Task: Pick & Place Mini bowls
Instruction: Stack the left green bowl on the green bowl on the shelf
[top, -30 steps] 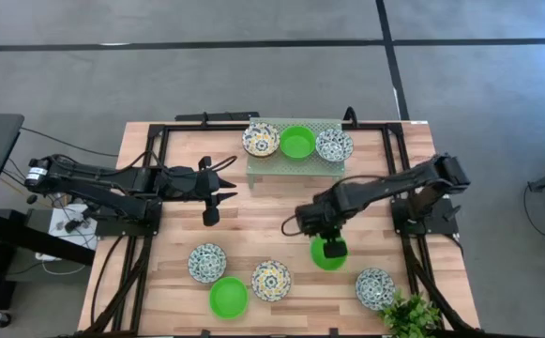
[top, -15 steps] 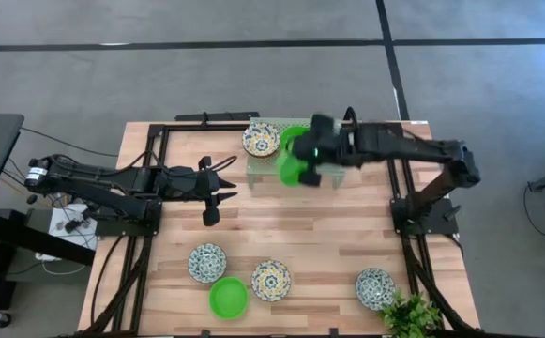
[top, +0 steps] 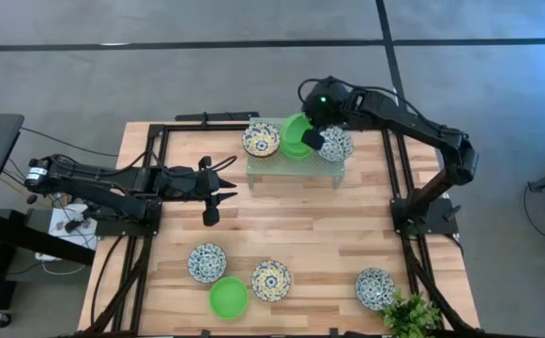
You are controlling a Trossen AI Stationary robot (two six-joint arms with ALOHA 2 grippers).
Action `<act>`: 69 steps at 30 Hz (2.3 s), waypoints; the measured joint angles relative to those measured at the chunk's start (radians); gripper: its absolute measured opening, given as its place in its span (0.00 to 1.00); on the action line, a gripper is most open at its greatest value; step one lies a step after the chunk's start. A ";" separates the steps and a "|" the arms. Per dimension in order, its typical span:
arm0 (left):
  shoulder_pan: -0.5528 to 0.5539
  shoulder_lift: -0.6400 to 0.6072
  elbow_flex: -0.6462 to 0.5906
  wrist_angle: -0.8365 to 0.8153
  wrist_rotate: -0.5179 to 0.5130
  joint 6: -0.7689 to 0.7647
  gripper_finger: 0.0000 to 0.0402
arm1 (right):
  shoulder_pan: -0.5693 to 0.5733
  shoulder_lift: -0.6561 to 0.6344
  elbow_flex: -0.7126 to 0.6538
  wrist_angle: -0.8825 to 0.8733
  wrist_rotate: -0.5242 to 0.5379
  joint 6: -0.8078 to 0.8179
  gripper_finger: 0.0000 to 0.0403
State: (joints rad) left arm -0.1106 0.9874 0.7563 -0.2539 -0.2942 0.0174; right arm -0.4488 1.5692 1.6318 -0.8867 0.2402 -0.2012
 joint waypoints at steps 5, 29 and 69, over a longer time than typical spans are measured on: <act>0.000 0.000 0.000 0.001 0.000 0.000 0.24 | -0.041 0.020 0.001 -0.028 -0.022 -0.042 0.00; 0.000 0.000 0.000 0.008 0.000 0.000 0.24 | -0.054 0.057 0.000 -0.042 -0.163 -0.167 0.08; 0.000 0.000 0.000 0.007 0.000 0.000 0.24 | -0.071 0.086 -0.001 -0.071 -0.162 -0.115 0.16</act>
State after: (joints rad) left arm -0.1106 0.9874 0.7563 -0.2464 -0.2943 0.0174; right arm -0.5198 1.6548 1.6310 -0.9574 0.0780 -0.3166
